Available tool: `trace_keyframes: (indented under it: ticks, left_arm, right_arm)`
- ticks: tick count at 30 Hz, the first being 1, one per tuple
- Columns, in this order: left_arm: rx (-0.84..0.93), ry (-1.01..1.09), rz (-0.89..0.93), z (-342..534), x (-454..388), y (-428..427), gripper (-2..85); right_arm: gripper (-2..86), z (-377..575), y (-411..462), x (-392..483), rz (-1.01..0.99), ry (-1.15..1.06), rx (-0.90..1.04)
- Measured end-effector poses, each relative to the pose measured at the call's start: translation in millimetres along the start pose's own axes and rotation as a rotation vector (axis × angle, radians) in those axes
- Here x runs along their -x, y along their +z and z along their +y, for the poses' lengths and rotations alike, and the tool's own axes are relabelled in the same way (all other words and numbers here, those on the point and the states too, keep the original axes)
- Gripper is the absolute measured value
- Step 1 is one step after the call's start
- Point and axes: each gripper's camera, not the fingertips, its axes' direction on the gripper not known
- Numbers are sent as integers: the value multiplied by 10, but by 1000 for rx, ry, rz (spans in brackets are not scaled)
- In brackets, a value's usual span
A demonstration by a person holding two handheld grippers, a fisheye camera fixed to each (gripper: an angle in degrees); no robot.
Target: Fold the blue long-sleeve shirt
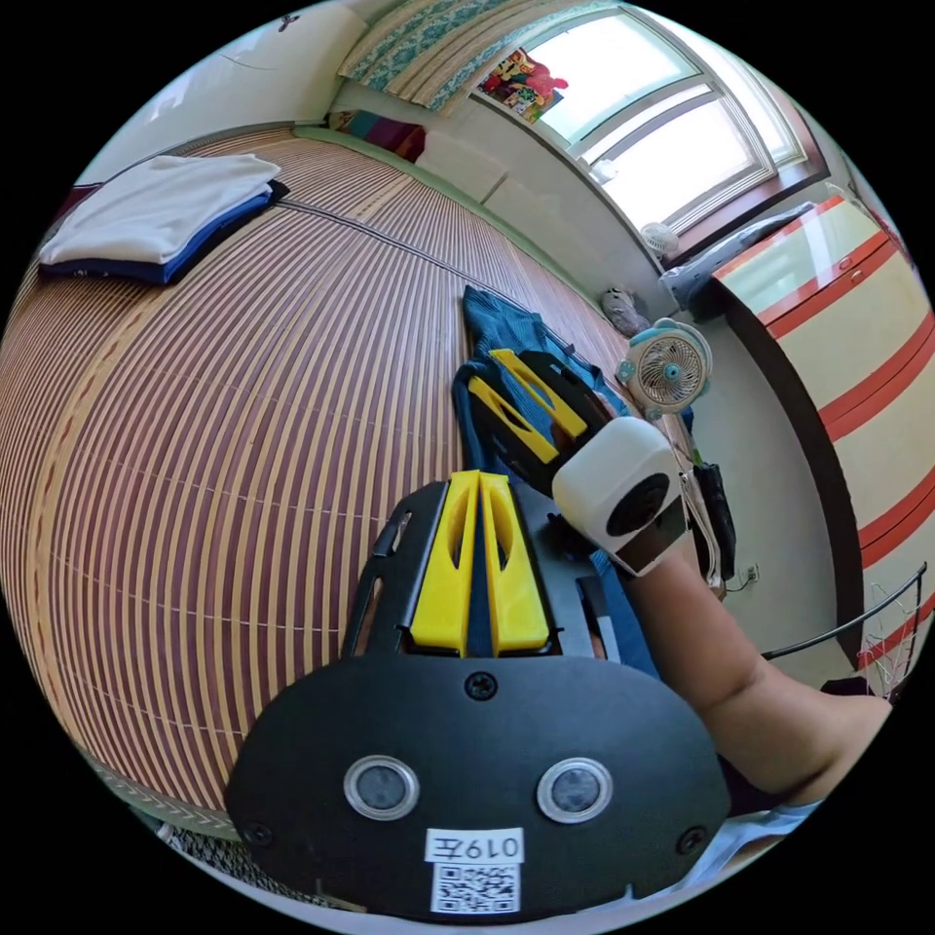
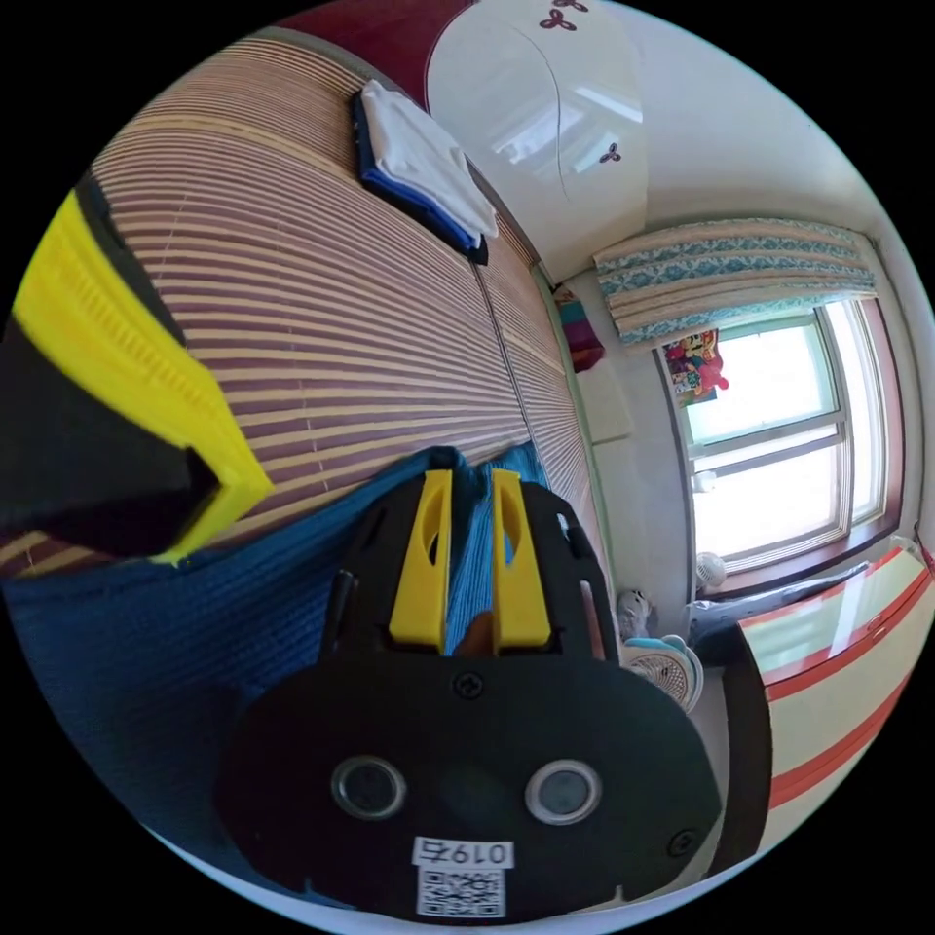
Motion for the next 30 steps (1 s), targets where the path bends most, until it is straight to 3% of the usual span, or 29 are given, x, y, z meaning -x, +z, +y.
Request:
trace_keyframes:
  ticks: [9, 15, 19, 22, 25, 28, 30]
  left_arm:
    - [14, -5, -8, 7, -154, 151, 8]
    - [-4, -9, -17, 24, -338, 312, 9]
    - [-100, 34, -102, 24, -554, 376, 12]
    - [-142, 129, -196, 30, -791, 515, 17]
    - [-118, 212, -167, 80, -985, 705, 28]
    - [-98, 315, -294, 131, -1237, 856, 51]
    - [-93, 359, -362, 144, -1358, 917, 59]
  right_arm:
    - [-1, 450, -502, -152, 49, -101, -157]
    - [55, 711, -743, -387, 139, -194, -226]
    - [85, 992, -1047, -870, 77, -186, -254]
    - [82, 1291, -1412, -1446, 20, -7, -251]
    - [83, 1796, -1832, -2081, -125, 247, -200]
    - [81, 2528, -2270, -2476, -260, 442, -141]
    - [75, 2985, -2514, -2589, -248, 508, -106]
